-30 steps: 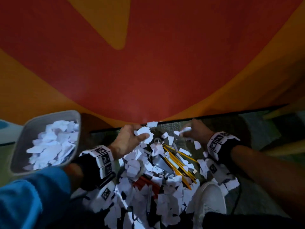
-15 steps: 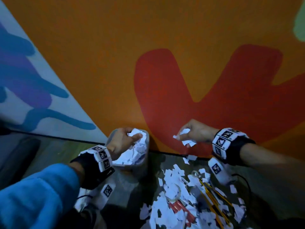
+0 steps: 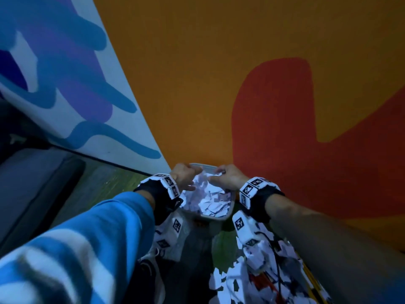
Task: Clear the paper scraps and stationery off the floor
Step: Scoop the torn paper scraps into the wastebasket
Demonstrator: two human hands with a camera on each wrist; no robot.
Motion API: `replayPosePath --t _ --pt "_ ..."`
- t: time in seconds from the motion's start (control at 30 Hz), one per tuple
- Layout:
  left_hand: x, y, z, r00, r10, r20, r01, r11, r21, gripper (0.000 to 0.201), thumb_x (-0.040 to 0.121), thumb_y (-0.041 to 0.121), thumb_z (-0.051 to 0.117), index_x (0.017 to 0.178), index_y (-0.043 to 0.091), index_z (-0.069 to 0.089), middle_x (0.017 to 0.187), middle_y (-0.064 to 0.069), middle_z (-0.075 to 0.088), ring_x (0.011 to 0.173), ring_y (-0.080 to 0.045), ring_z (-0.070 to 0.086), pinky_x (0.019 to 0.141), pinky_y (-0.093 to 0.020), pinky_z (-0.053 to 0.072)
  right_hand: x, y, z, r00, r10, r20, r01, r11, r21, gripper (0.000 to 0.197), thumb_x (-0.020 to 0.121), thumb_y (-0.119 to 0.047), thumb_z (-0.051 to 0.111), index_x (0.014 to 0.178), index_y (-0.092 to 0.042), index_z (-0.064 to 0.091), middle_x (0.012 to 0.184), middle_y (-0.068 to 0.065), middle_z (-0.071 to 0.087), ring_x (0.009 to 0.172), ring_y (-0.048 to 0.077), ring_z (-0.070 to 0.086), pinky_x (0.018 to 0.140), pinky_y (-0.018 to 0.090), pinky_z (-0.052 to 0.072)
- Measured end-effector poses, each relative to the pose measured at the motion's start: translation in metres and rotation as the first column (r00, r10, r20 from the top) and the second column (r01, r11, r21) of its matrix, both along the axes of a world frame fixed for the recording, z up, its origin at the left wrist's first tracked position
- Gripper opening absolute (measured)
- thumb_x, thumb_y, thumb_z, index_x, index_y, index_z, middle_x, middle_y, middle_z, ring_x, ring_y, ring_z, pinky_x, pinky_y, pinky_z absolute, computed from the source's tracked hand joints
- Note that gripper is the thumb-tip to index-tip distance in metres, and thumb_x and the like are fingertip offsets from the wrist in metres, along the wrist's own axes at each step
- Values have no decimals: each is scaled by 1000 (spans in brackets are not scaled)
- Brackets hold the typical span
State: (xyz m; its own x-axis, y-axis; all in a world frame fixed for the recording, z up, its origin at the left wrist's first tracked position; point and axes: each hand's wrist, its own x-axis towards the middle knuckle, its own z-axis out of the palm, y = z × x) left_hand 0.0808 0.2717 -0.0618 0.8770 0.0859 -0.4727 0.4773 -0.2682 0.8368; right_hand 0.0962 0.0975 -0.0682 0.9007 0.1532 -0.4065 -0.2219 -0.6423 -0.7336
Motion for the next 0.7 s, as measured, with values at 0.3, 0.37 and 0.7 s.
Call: replayPosePath --t 0.3,0.37,0.7 --pt "-10 -2 7 976 -195 97 172 963 209 19 98 24 60 105 7 68 107 -16 69 94 -29 67 71 -38 62 4 -13 9 997 0 -82 6 997 74 40 89 -5 63 128 -15 60 109 12 64 78 28 67 65 40 62" --pt "-16 -9 10 922 -359 146 289 888 359 24 97 28 62 107 7 70 103 -9 72 84 -19 66 63 -25 56 -2 -27 17 998 2 -68 4 995 96 36 88 -2 64 123 -10 63 109 17 67 82 29 67 78 45 61" --pt "-72 -89 5 738 -657 157 538 712 451 30 97 30 62 117 9 68 109 -8 71 86 -19 65 83 -36 56 -110 -136 23 987 30 -161 -34 999 -19 24 89 -7 69 112 -6 64 88 17 69 58 15 63 58 29 55"
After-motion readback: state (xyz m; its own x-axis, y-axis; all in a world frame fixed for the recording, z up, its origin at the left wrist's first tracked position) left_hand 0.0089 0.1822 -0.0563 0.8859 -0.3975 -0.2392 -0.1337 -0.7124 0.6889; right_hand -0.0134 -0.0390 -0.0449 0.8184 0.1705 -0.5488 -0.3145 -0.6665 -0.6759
